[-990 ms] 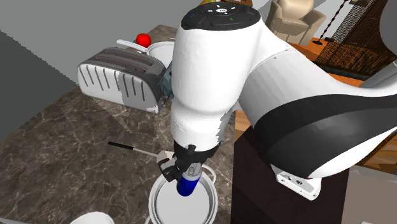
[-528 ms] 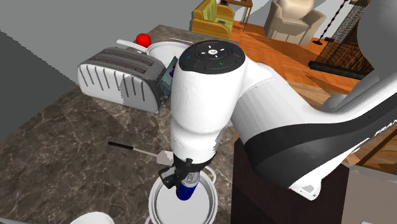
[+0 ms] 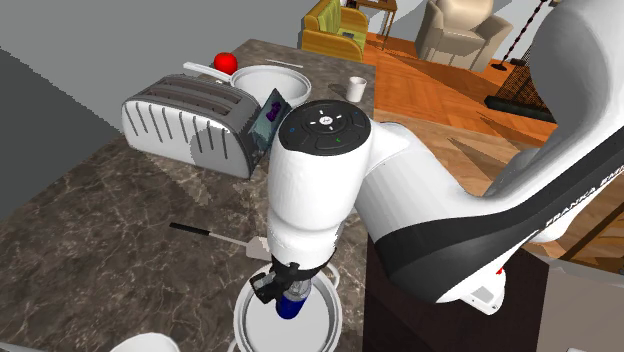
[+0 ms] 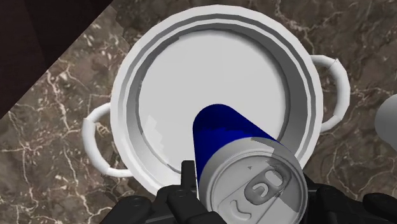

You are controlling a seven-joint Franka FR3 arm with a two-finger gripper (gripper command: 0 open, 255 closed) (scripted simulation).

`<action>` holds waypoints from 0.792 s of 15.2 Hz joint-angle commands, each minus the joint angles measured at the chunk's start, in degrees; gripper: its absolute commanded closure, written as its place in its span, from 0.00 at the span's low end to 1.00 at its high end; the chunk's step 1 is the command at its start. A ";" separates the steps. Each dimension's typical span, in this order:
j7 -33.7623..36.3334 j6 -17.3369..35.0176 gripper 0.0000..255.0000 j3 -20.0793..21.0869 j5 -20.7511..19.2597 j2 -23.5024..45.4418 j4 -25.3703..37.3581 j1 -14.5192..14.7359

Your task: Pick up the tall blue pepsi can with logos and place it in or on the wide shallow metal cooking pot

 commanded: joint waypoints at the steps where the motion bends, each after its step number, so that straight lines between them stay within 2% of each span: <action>1: 0.13 0.12 1.00 0.03 -0.18 0.16 0.00 -0.01; 4: 0.13 0.12 1.00 0.03 -0.18 0.16 0.00 -0.01; 5: 0.13 0.13 0.00 0.03 -0.17 0.15 -0.01 -0.01; 10: 0.13 0.13 0.00 0.03 -0.18 0.16 -0.01 -0.01; 12: -2.48 -3.87 0.00 -0.69 3.32 -3.39 1.93 0.16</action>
